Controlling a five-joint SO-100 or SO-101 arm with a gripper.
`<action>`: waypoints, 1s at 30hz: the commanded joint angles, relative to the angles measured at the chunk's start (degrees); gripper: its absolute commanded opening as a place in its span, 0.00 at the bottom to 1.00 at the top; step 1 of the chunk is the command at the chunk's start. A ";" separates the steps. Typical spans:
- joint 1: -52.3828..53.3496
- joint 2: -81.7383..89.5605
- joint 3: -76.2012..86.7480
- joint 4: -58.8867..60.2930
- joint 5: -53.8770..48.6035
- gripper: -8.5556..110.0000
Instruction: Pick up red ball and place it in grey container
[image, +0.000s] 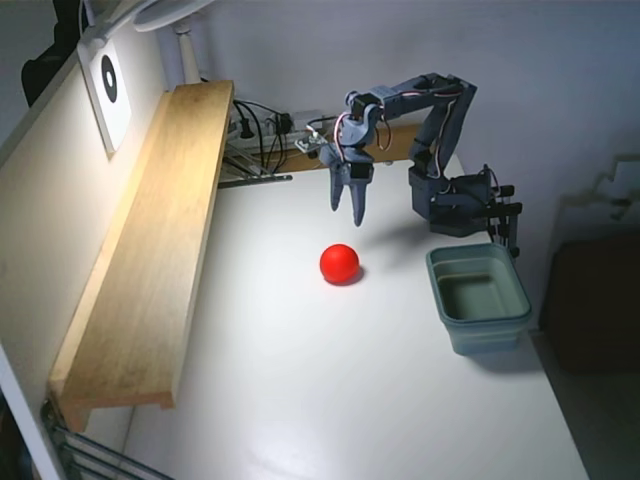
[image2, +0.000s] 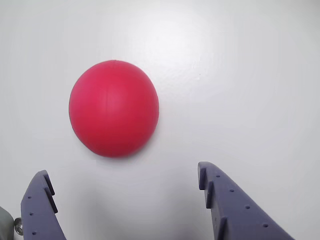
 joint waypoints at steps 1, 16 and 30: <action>0.29 -2.56 -4.03 -1.64 0.09 0.39; 0.29 -13.34 -10.84 -5.60 0.09 0.39; 0.29 -13.51 -2.42 -14.19 0.09 0.39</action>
